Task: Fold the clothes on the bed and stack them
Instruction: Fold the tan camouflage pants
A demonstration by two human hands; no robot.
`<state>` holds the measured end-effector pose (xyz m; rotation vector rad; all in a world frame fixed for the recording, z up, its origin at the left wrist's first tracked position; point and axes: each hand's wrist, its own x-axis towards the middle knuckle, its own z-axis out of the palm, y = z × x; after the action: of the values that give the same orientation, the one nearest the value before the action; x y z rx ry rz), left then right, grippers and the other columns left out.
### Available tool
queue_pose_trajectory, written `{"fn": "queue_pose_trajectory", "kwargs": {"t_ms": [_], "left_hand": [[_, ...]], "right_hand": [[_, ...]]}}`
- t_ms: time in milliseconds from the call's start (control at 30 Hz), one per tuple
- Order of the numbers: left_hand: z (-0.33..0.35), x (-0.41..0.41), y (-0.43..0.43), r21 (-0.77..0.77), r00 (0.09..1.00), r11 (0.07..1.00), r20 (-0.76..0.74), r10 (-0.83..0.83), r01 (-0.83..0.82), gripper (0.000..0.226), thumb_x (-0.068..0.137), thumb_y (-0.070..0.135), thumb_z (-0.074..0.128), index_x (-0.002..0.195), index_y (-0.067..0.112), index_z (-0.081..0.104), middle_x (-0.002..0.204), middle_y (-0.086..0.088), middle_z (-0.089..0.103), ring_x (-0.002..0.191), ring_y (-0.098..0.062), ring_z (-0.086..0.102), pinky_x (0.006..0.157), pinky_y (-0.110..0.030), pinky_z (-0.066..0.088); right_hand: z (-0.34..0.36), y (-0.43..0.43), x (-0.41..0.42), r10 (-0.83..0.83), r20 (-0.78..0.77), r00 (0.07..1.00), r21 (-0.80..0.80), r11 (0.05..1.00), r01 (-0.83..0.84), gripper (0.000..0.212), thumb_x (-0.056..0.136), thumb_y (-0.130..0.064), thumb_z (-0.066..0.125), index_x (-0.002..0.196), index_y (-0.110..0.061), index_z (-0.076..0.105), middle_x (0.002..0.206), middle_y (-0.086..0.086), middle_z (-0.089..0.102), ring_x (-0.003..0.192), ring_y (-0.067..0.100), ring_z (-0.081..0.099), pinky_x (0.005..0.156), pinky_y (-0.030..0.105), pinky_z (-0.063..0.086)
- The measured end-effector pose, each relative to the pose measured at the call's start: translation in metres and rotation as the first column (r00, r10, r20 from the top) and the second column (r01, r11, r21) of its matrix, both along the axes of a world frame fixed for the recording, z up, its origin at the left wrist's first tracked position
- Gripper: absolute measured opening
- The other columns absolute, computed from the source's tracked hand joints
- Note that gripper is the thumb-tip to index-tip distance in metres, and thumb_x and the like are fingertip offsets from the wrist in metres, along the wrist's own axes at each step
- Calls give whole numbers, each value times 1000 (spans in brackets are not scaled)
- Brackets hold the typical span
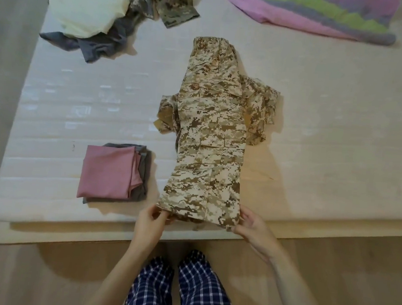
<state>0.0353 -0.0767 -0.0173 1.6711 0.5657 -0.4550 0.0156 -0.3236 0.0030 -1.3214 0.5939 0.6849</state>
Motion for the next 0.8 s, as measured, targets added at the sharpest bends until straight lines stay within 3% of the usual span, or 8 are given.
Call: {"fn": "queue_pose_trajectory", "kwargs": {"t_ms": [100,267,367,467,533,600,700,800], "left_hand": [[8,10,-2,22,998,999,48,38,-39,22,95,6,51,100,24,62,88,7,71,75,-8,70,64,-22,57],[26,14,-4,55,972,998,230,-49,38,32,91,0,51,97,28,65,85,5,72,75,-8,68,62,-17,53],[20,-11,-2,68,960,995,265,-93,77,32,93,9,54,98,39,64,96,10,70,85,-1,65,70,-16,53],[-16,-49,4,206,964,943,-21,-263,262,30,93,9,55,102,37,59,102,9,67,100,-7,62,88,-30,52],[-47,-70,14,212,811,793,-293,-506,571,33,93,11,55,122,28,54,127,1,56,119,-16,53,100,-28,42],[-69,-76,25,161,680,703,-472,-561,693,44,94,15,56,136,17,46,139,-5,46,125,-18,48,104,-25,38],[-89,-58,35,195,720,757,-521,-458,623,40,93,16,57,133,13,50,135,-6,53,120,-18,52,100,-27,41],[-113,-16,30,222,789,803,-449,-419,553,36,94,17,56,129,13,52,131,-6,56,115,-16,53,95,-27,42]], "right_hand": [[5,0,7,66,66,996,7,998,-67,64,76,21,55,130,-12,48,127,-1,59,119,12,55,103,33,43],[12,7,17,-289,138,947,-141,941,308,21,85,9,56,97,-4,68,83,-1,75,75,10,70,68,20,57],[6,7,-2,-212,117,970,-329,914,240,22,83,4,62,89,-16,71,86,-5,74,84,8,68,74,23,54],[-21,9,-38,-80,-106,991,-396,918,32,21,85,3,60,103,-6,67,100,4,69,95,16,63,81,23,51],[-48,10,-61,122,-315,941,-383,891,-244,23,90,3,53,109,-2,63,106,5,63,97,15,58,77,15,46],[-73,6,-74,221,-477,851,-371,827,-423,22,94,0,48,111,-5,61,108,8,57,96,13,50,76,17,40],[-103,-2,-60,150,-502,852,-427,813,-395,19,94,-6,49,109,-3,61,111,13,60,93,17,52,70,20,41],[-131,-5,-8,130,-425,896,-458,823,-337,20,91,-13,54,109,-6,62,116,12,62,99,20,57,78,23,44]]}}
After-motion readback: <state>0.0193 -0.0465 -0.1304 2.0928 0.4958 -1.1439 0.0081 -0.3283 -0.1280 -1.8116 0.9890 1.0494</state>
